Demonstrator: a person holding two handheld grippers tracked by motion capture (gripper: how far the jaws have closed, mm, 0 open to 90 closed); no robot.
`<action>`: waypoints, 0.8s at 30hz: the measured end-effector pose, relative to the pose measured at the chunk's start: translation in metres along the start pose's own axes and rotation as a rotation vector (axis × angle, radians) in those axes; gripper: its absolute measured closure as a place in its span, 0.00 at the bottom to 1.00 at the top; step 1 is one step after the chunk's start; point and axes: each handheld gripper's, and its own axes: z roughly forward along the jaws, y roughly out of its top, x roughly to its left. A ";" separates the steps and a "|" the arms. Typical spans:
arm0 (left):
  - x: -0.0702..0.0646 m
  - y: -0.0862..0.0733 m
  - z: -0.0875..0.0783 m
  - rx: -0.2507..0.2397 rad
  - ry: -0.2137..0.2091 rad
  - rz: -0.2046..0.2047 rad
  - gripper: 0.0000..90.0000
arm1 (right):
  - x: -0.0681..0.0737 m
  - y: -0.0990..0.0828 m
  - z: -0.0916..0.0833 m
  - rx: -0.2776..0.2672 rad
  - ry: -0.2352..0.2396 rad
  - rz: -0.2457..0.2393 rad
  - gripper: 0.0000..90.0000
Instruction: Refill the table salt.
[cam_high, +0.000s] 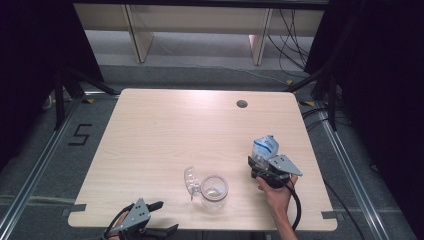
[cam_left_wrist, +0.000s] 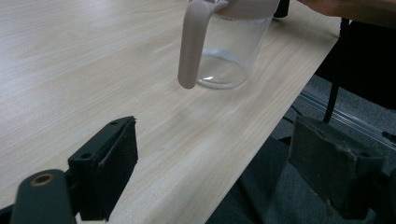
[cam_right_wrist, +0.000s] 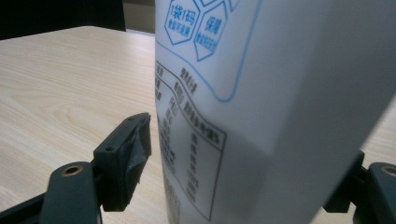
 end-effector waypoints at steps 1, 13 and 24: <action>0.002 0.001 0.000 0.004 -0.004 0.030 0.17 | 0.000 0.000 0.001 -0.009 -0.011 -0.010 0.29; 0.000 0.001 0.000 0.008 0.002 0.038 0.17 | 0.000 -0.003 0.004 0.006 -0.021 -0.006 0.34; -0.001 0.000 0.001 0.002 -0.008 0.020 0.17 | -0.002 -0.004 0.006 0.020 -0.003 0.007 0.34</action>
